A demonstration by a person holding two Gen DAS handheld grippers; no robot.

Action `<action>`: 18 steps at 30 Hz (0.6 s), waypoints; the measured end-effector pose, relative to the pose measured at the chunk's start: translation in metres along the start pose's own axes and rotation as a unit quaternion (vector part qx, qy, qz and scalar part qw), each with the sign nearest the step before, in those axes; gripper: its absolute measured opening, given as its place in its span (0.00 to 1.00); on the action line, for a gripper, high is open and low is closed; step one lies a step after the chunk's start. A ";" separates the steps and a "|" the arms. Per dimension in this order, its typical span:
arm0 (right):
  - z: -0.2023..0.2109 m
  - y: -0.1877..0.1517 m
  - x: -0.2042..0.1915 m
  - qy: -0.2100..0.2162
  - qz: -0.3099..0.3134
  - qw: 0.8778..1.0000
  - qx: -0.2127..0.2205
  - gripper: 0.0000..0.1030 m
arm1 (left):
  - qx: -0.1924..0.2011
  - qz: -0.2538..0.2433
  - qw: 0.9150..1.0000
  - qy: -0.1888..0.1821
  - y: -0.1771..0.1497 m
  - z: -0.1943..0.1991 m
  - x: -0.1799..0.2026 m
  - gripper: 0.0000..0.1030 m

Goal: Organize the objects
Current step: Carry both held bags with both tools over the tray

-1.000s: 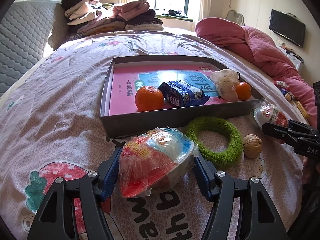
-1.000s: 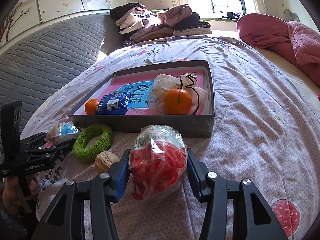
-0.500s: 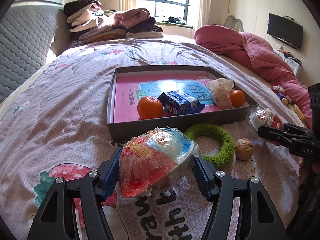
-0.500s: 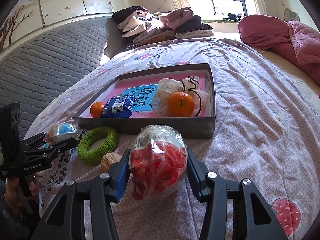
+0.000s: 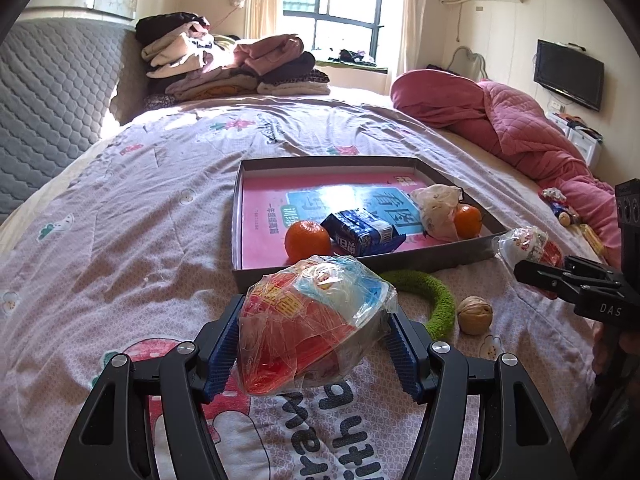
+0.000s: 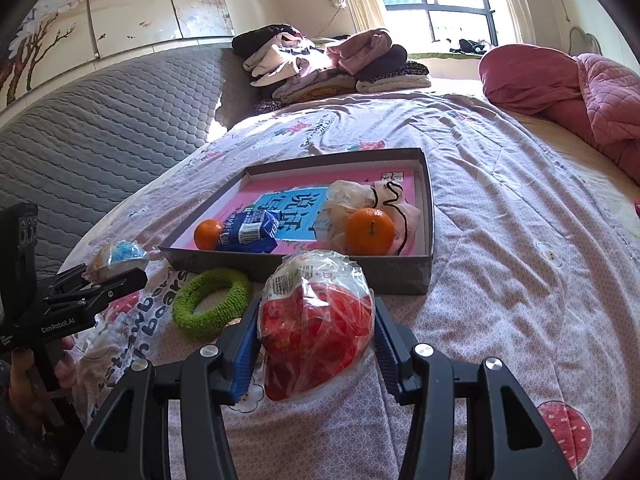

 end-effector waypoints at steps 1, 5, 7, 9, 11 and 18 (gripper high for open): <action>0.002 0.000 -0.001 -0.002 0.001 1.000 0.002 0.50 | 0.001 -0.001 1.000 0.002 -0.001 0.002 0.000 0.66; 0.008 0.001 -0.004 0.001 0.003 1.000 0.009 0.50 | 0.004 0.001 1.000 0.002 -0.002 0.008 0.000 0.66; 0.011 0.001 -0.005 0.001 0.004 1.000 0.012 0.50 | 0.006 0.000 1.000 0.004 -0.002 0.011 0.000 0.66; 0.013 0.002 -0.007 0.003 0.005 1.000 0.016 0.50 | 0.006 0.001 1.000 0.004 -0.002 0.012 0.001 0.66; 0.016 0.002 -0.007 0.004 0.003 1.000 0.019 0.50 | 0.007 0.002 1.000 0.005 -0.002 0.014 0.001 0.66; 0.025 0.009 -0.010 0.007 0.004 0.999 0.034 0.50 | 0.016 0.004 1.000 0.004 0.006 0.020 0.004 0.66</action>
Point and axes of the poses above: each gripper's, at about its wrist camera, not at the fingertips, and z roughly against the way its jaws point, x to its right, y to its top, the point moved 4 cm from there along -z, roughly the way its jaws point, and after that the axes turned 6 degrees about -x, right-handed, at the moved point
